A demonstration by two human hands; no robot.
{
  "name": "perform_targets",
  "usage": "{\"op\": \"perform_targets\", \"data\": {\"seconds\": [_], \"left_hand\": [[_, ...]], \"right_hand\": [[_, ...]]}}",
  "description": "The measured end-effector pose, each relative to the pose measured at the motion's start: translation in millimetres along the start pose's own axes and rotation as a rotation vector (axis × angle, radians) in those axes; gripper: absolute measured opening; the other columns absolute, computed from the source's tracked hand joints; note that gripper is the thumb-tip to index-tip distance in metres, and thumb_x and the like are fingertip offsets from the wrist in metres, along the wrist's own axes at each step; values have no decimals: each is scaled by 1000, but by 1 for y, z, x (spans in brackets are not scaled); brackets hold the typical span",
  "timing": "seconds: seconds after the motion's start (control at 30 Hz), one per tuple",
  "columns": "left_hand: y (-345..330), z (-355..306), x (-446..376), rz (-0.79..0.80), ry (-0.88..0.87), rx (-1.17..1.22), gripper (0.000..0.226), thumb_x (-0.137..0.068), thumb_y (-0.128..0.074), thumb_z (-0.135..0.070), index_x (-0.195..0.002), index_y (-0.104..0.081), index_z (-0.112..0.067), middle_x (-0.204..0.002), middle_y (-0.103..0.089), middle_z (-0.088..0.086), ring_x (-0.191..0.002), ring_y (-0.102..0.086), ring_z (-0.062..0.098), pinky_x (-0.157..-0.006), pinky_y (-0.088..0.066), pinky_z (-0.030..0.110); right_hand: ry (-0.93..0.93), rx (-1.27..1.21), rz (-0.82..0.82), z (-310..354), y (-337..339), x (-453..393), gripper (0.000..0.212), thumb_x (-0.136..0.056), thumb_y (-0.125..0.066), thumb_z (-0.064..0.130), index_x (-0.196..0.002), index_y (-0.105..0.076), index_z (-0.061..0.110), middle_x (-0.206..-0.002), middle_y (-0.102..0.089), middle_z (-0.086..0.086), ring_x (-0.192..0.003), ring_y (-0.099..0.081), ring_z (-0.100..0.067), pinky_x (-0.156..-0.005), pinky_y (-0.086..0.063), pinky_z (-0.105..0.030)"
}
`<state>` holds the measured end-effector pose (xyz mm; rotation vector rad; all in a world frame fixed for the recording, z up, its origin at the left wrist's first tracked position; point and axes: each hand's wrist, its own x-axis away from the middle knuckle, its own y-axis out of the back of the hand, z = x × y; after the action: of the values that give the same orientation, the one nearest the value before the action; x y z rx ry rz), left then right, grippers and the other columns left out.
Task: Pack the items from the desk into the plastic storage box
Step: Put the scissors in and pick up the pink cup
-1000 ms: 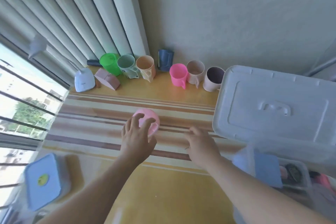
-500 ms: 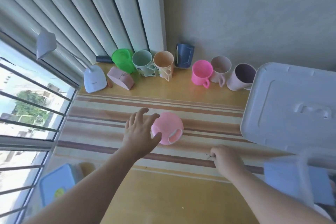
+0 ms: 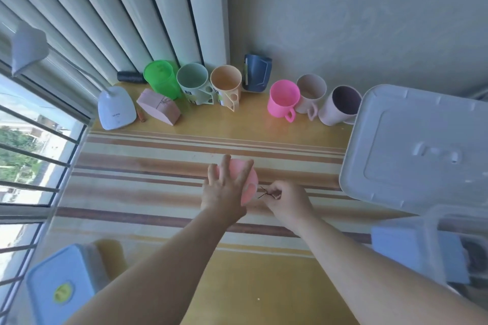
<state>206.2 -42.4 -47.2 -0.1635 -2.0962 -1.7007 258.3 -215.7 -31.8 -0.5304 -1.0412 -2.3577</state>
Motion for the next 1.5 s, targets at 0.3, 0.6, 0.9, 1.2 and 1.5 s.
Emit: {"op": "perform_targets", "data": {"seconds": [0.3,0.6,0.9,1.2,1.5], "left_hand": [[27,-44,66,-218,-86,369,109,-67,-73,-54,-157,-12,-47,-153,-17,6,-134,-35,38,-91,-55,48],[105,-161,113,-424,-376,390,118,-58,-80,-62,-158,-26,-33,-150,-34,11,-118,-55,38,-86,-56,43],[96,-345,157,-393,-638,357,115,-67,-73,-79,-160,-32,-24,-145,-48,10,-130,-51,29,-106,-45,41],[92,-457,180,40,-462,727,106,-79,-69,-66,-158,0,-53,-136,-42,-43,-116,-44,-27,-97,-37,5],[59,-500,167,527,-168,1434,64,-75,-55,-15,-138,-54,-23,-130,-65,18,-112,-68,41,-88,-59,53]], "right_hand": [[36,-85,-7,-27,57,49,7,-95,-72,32,-89,-71,37,-94,-69,14,-76,-64,-4,-65,-47,-24],[399,139,-319,-75,228,151,16,-87,-78,18,-81,-71,31,-90,-64,12,-88,-64,-12,-76,-47,-18],[115,399,-175,-260,286,233,20,-88,-69,51,-108,-65,53,-114,-52,31,-115,-51,-7,-101,-48,-41],[338,-51,-116,-274,367,274,129,-63,-89,68,-156,0,62,-160,-26,27,-146,-38,-5,-116,-45,-45],[358,-308,-229,-321,365,282,127,-62,-94,65,-158,-10,58,-161,-23,31,-150,-26,8,-120,-38,-37]]}}
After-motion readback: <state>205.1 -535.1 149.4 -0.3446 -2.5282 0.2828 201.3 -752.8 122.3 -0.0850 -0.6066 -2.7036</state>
